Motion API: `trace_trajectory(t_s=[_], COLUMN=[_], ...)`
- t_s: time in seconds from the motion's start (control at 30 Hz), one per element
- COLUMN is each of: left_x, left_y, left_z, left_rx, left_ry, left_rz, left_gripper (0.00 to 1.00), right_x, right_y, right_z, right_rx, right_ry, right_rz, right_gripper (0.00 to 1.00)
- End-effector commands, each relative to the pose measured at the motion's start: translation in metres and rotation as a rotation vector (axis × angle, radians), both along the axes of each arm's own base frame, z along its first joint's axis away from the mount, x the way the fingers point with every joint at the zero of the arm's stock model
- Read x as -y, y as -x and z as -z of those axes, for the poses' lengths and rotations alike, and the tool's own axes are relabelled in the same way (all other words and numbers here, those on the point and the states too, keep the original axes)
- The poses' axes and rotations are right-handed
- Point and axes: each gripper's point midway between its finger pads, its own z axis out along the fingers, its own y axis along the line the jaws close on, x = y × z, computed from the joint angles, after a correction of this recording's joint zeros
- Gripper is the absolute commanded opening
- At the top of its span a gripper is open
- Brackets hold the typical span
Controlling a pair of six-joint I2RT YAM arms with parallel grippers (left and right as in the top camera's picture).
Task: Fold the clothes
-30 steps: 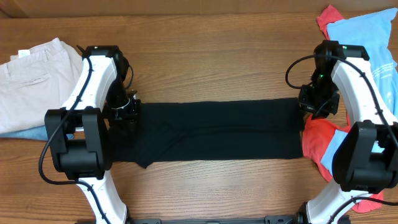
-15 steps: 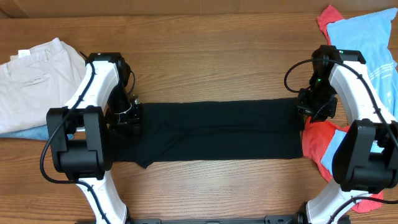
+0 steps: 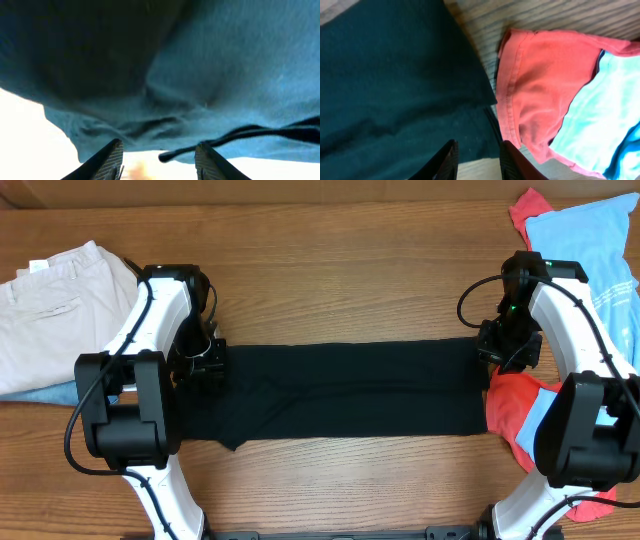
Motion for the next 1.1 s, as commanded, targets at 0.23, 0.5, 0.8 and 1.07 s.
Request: trace_trajectory(t_s=[0.23, 0.5, 0.8, 1.07], left_x=[-0.007, -0.013, -0.014, -0.014], left_y=[0.006, 0.012, 0.011, -0.006], left_z=[-0.004, -0.004, 0.023, 0.023], left_rx=[0.008, -0.01, 0.03, 0.094], left_ry=[-0.062, -0.122, -0.135, -0.131], left_rz=[-0.018, -0.087, -0.098, -0.099], left_gripper=[0.51, 0.5, 0.47, 0.15], right_x=[0.004, 0.004, 0.004, 0.004], right_y=[-0.006, -0.006, -0.006, -0.005], right_z=[-0.007, -0.007, -0.007, -0.008], right_rx=[0.051, 0.052, 0.05, 0.046], right_ry=[0.012, 0.013, 0.013, 0.012], right_rz=[0.006, 0.005, 0.005, 0.005], right_gripper=[0.33, 0.35, 0.35, 0.35])
